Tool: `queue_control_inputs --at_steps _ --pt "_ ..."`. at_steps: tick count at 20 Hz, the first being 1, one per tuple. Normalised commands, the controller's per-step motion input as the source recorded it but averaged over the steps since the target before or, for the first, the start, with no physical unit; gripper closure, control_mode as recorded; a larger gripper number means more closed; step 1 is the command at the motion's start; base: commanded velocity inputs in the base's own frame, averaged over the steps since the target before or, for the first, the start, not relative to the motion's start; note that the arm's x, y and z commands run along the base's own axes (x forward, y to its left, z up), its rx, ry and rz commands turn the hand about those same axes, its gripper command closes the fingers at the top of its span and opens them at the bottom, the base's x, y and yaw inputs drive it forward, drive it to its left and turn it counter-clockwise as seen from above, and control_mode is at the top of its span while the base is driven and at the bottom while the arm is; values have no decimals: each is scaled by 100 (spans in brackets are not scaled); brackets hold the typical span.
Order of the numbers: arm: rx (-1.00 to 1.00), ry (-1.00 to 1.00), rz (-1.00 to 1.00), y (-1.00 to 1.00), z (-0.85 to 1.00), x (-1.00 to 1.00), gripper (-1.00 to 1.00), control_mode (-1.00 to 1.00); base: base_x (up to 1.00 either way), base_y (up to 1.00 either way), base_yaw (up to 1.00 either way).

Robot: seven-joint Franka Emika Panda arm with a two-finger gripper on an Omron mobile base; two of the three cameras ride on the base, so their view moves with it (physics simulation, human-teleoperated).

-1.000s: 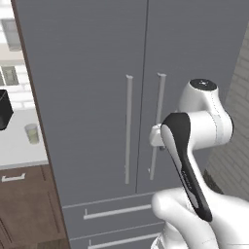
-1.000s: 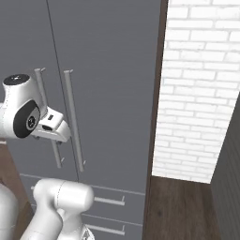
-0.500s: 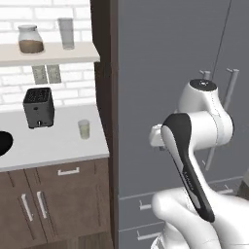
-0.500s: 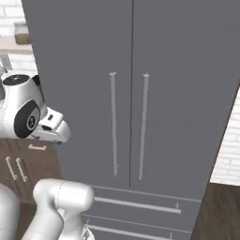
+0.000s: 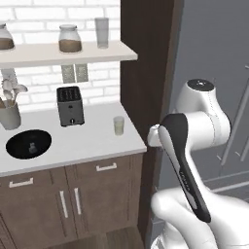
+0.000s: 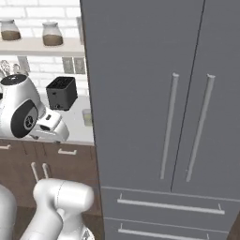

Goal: Grab a lemon wedge from the fridge and one ice cube from the ice bowl, and put them in the glass of lemonade.

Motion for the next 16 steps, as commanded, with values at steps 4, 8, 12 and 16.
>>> queue_control_inputs --at_steps 4,8,12,16 --pt "0 0 0 0 0 0 -100 100 24 67 -13" --pt "0 0 0 0 0 0 -100 100 38 92 -8" --pt "0 0 0 0 0 0 -100 100 42 87 -4" --pt "0 0 0 0 0 0 -100 100 59 39 4"
